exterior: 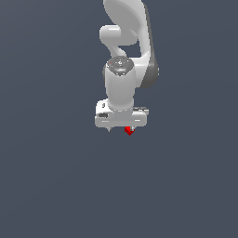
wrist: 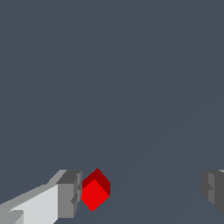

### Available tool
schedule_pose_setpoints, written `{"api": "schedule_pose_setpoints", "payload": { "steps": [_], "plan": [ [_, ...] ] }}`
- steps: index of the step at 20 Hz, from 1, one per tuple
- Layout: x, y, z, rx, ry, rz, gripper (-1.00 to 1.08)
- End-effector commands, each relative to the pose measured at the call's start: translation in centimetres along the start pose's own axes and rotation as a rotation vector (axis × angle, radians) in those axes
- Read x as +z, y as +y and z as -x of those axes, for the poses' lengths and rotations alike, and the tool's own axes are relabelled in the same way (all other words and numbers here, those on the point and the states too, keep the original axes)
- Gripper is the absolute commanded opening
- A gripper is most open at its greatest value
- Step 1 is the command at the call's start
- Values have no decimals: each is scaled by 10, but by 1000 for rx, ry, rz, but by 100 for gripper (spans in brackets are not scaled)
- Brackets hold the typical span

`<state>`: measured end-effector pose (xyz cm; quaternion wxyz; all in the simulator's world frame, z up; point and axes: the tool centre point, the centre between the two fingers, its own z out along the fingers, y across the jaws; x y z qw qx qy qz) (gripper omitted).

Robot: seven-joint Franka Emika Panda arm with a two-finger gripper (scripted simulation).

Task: Pick up the red cube and move it to a goal position.

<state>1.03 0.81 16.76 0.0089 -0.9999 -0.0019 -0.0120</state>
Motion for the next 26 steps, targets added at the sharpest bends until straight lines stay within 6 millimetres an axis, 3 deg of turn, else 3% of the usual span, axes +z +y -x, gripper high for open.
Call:
{"api": "schedule_pose_setpoints", "payload": {
  "steps": [1, 12, 26],
  "plan": [
    [0, 0, 0, 0, 0, 0, 100],
    [23, -13, 12, -112, -4, 1, 100],
    [107, -48, 69, -533, -21, 2, 100]
  ]
}}
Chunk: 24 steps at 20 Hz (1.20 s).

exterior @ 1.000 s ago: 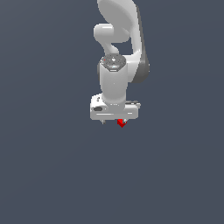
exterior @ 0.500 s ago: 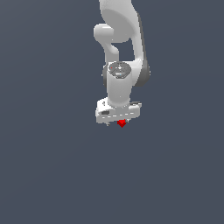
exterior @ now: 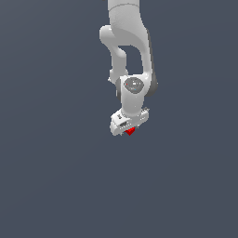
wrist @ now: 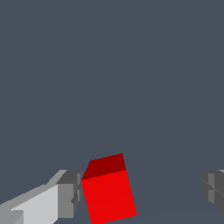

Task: Pick up the red cube and move it to a goal position.

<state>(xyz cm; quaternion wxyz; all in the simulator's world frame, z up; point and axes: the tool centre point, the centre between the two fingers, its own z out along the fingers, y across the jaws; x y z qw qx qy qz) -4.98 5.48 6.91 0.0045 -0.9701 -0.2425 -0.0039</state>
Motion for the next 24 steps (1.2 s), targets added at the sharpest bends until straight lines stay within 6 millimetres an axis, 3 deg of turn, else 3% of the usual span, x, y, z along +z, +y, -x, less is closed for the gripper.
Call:
{"api": "schedule_pose_setpoints", "payload": {
  "steps": [1, 9, 17, 18, 24],
  "plan": [
    [14, -9, 8, -73, -2, 0, 100],
    [45, -22, 25, -218, -9, 3, 100],
    [49, -23, 28, -235, -10, 6, 100],
    [49, -23, 28, -235, -10, 6, -100],
    [49, -23, 28, -235, -10, 6, -100]
  ]
}}
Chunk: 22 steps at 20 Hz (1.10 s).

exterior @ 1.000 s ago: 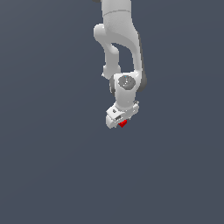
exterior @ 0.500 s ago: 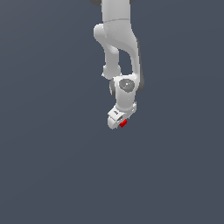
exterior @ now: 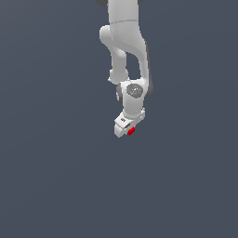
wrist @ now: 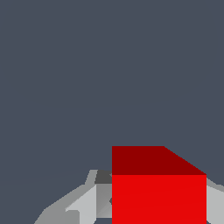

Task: Pick up the red cube and move it to a goal position.

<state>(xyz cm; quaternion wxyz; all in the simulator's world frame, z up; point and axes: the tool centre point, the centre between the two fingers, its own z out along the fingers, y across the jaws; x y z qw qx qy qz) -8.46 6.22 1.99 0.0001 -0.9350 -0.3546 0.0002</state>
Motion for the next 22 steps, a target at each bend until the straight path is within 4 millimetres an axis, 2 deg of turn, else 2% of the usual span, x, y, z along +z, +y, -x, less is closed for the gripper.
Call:
{"api": "schedule_pose_setpoints", "payload": {
  "steps": [1, 6, 11, 16, 22],
  "plan": [
    [0, 0, 0, 0, 0, 0, -100],
    [-1, 1, 0, 0, 0, 0, -100],
    [-7, 17, -1, 0, 0, 0, -100],
    [-20, 46, -4, 0, 0, 0, -100],
    [-41, 95, -8, 0, 1, -1, -100]
  ]
}}
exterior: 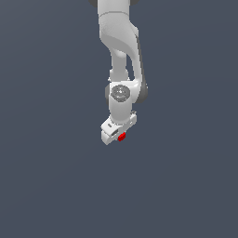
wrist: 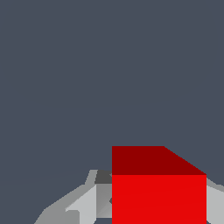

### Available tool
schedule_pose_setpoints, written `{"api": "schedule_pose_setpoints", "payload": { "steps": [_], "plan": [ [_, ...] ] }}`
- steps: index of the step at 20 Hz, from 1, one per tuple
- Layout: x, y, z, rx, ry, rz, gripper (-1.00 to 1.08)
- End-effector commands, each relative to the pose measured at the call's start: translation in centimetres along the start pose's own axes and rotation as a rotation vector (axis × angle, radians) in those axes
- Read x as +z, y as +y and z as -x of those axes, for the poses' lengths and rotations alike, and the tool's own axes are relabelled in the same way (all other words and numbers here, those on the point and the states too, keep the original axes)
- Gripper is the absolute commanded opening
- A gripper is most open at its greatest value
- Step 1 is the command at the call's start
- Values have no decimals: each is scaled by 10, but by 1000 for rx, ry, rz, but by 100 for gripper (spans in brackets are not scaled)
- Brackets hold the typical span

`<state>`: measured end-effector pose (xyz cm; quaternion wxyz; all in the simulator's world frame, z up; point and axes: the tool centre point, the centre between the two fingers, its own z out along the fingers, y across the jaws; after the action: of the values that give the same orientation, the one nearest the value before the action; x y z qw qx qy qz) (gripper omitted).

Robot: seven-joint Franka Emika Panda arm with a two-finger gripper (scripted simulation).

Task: Pick up the red cube and move it to a goal position.

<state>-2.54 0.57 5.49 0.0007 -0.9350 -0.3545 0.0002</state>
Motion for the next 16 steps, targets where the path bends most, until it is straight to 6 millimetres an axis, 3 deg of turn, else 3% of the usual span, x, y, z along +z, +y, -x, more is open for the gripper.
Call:
{"api": "schedule_pose_setpoints", "payload": {
  "steps": [1, 8, 16],
  "plan": [
    [-10, 22, -2, 0, 0, 0, -100],
    [-33, 77, -8, 0, 0, 0, -100],
    [-46, 111, -13, 0, 0, 1, -100]
  ]
}}
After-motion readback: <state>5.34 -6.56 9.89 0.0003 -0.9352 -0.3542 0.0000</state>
